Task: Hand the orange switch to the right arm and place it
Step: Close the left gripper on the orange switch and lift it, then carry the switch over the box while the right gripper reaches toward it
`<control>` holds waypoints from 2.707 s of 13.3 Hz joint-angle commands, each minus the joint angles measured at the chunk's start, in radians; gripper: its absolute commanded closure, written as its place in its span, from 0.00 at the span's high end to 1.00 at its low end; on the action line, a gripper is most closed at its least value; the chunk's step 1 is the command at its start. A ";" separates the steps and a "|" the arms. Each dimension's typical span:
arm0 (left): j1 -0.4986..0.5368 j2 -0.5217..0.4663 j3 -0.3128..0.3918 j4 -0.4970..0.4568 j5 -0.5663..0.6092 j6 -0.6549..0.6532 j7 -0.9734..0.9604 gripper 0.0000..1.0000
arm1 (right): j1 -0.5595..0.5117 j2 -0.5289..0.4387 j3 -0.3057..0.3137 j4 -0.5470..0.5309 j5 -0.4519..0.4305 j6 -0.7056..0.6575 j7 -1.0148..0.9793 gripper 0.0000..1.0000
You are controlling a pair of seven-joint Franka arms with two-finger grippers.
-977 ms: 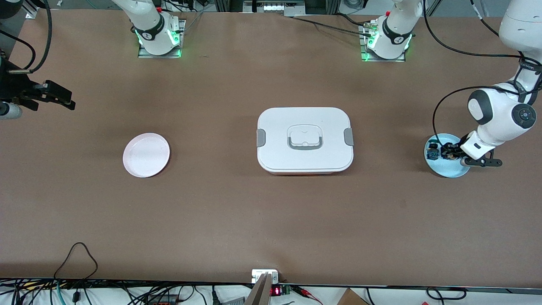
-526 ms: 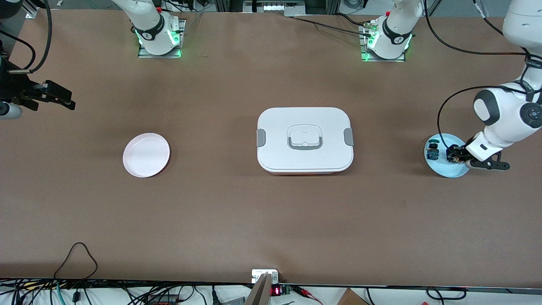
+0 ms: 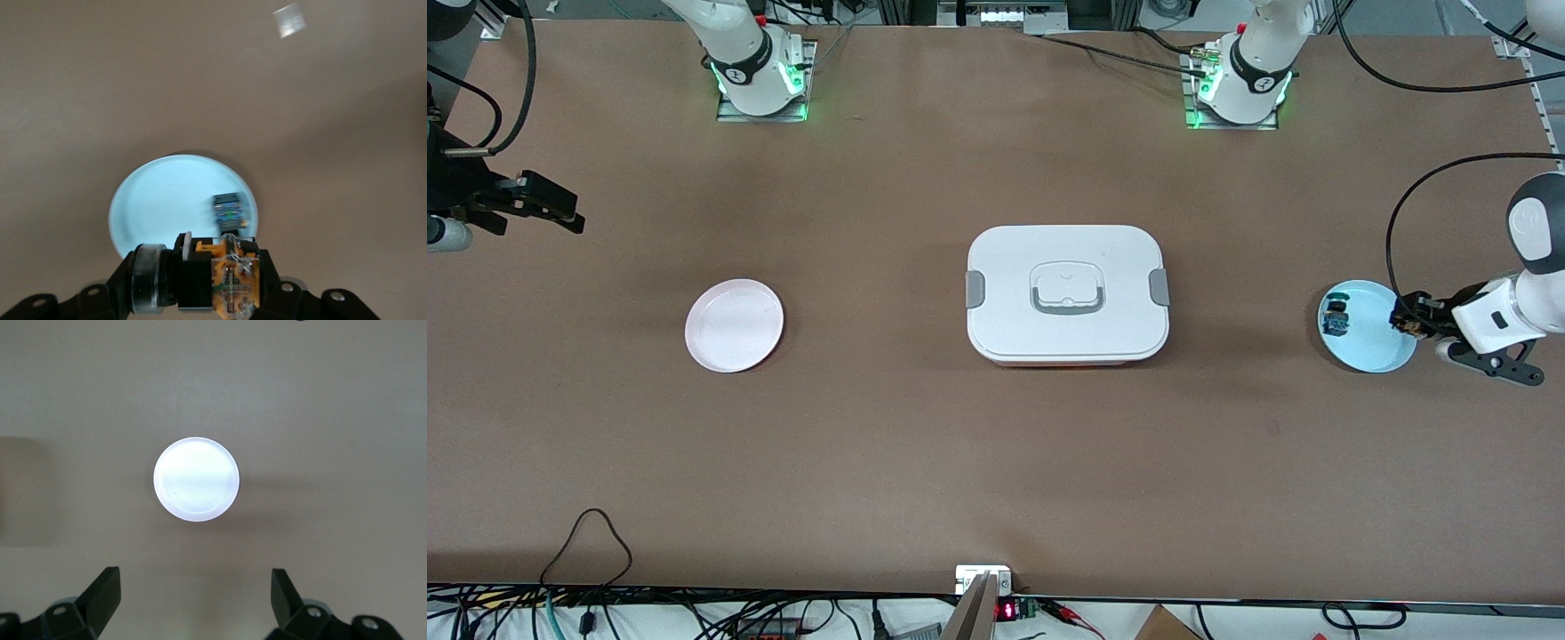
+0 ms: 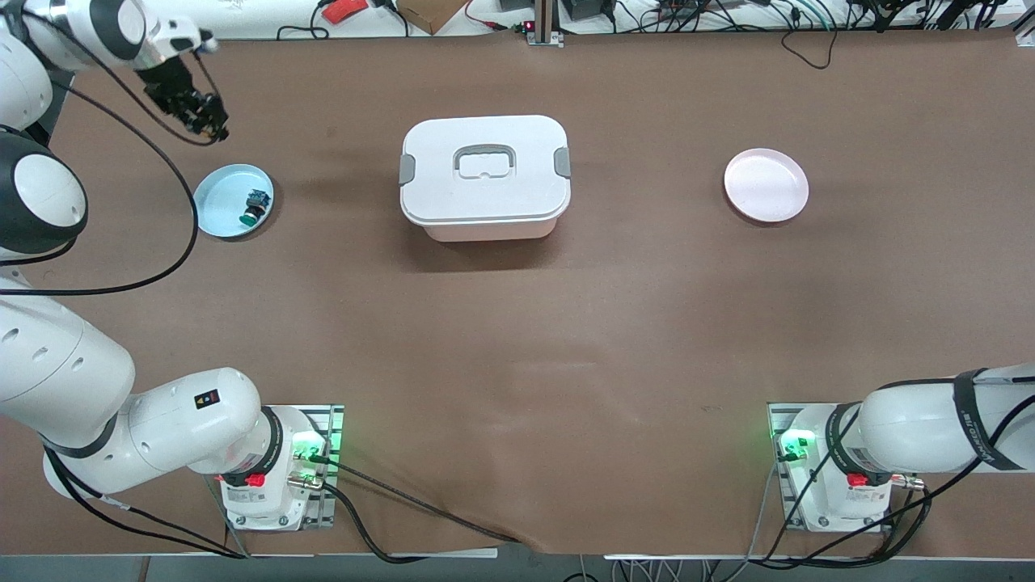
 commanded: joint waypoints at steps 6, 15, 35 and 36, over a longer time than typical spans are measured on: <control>0.008 0.012 -0.326 0.185 -0.339 -0.341 0.021 0.07 | -0.015 0.017 0.003 0.010 0.020 -0.001 0.001 1.00; -0.142 0.038 -0.442 0.174 -0.980 -0.076 0.395 0.06 | -0.021 0.099 0.003 0.001 0.629 0.010 0.008 1.00; -0.361 0.050 -0.574 0.015 -1.733 0.540 1.446 0.06 | 0.243 0.225 0.010 -0.288 1.663 0.054 -0.071 1.00; -0.361 0.050 -0.574 0.015 -1.733 0.540 1.452 0.06 | 0.263 0.227 0.010 -0.288 1.688 0.073 -0.087 1.00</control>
